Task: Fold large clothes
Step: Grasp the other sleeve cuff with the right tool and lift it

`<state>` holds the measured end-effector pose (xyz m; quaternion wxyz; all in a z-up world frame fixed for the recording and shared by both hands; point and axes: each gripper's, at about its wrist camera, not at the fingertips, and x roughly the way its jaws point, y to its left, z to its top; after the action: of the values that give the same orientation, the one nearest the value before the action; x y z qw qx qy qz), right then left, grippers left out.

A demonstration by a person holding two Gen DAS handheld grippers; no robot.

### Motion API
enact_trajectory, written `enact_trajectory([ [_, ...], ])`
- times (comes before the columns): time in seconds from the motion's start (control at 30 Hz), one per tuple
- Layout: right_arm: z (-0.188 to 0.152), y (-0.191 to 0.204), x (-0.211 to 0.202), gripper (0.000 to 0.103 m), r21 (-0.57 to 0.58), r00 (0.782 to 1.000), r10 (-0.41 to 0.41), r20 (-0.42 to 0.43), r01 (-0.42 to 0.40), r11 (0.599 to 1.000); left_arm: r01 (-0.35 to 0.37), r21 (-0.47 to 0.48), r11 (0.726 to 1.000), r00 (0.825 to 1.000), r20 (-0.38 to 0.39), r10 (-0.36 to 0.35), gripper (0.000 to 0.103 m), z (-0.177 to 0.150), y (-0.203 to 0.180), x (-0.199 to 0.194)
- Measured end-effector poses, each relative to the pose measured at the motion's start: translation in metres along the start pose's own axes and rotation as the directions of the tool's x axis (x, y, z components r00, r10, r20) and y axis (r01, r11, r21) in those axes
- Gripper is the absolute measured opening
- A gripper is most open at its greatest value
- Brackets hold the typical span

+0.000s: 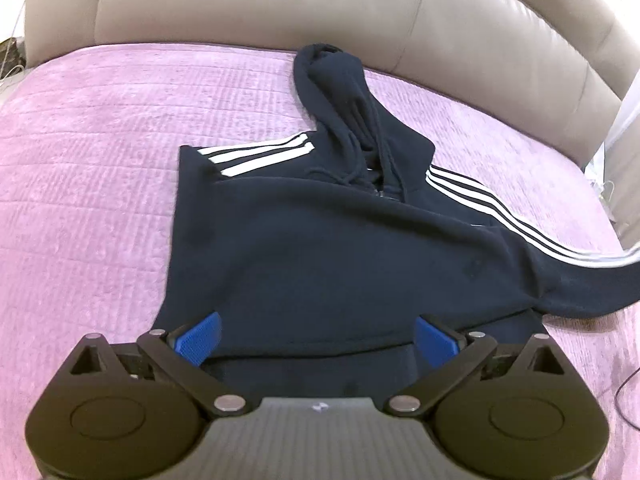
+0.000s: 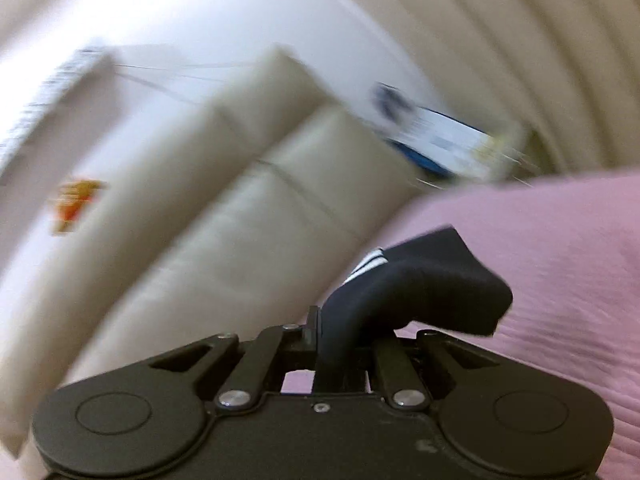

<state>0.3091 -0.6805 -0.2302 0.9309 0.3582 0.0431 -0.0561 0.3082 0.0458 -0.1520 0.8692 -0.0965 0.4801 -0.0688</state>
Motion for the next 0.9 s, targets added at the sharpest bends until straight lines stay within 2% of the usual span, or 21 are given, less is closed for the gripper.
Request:
enact_trajectory([
  [0.1,0.009,0.08,-0.007,0.008,-0.064,0.992,0.127,0.004,-0.126,0.99,0.025,-0.015,1.0,1.0,0.01,-0.025,0.103,-0.006,0.014,-0.009],
  [0.23,-0.007,0.181,-0.016,0.008,-0.138,0.956,0.293,-0.031,-0.294,0.946,0.056,-0.039,0.998,0.998,0.032,-0.055,0.103,-0.008,0.032,-0.022],
  [0.33,-0.043,0.241,-0.021,0.008,-0.209,0.93,0.359,-0.077,-0.367,0.906,0.075,-0.061,0.995,0.995,0.063,-0.071,0.103,-0.009,0.044,-0.034],
  [0.4,-0.08,0.276,-0.019,0.008,-0.231,0.908,0.398,-0.129,-0.418,0.879,0.09,-0.077,0.993,0.993,0.084,-0.084,0.103,-0.008,0.053,-0.041],
  [0.5,-0.135,0.309,-0.018,0.008,-0.227,0.87,0.452,-0.197,-0.489,0.842,0.107,-0.108,0.988,0.987,0.127,-0.093,0.103,-0.01,0.068,-0.054],
  [0.63,-0.226,0.34,-0.012,0.008,-0.261,0.815,0.464,-0.346,-0.559,0.787,0.118,-0.162,0.98,0.981,0.172,-0.089,0.103,-0.016,0.089,-0.064],
  [0.73,-0.305,0.343,-0.004,0.008,-0.297,0.783,0.4,-0.475,-0.571,0.765,0.122,-0.217,0.968,0.979,0.186,-0.082,0.103,-0.024,0.106,-0.064],
  [0.83,-0.375,0.333,0.0,0.008,-0.337,0.758,0.324,-0.566,-0.572,0.748,0.129,-0.24,0.962,0.975,0.207,-0.079,0.103,-0.033,0.119,-0.061],
  [0.9,-0.409,0.328,-0.002,0.008,-0.356,0.729,0.294,-0.618,-0.593,0.723,0.121,-0.245,0.962,0.975,0.21,-0.069,0.103,-0.036,0.126,-0.056],
])
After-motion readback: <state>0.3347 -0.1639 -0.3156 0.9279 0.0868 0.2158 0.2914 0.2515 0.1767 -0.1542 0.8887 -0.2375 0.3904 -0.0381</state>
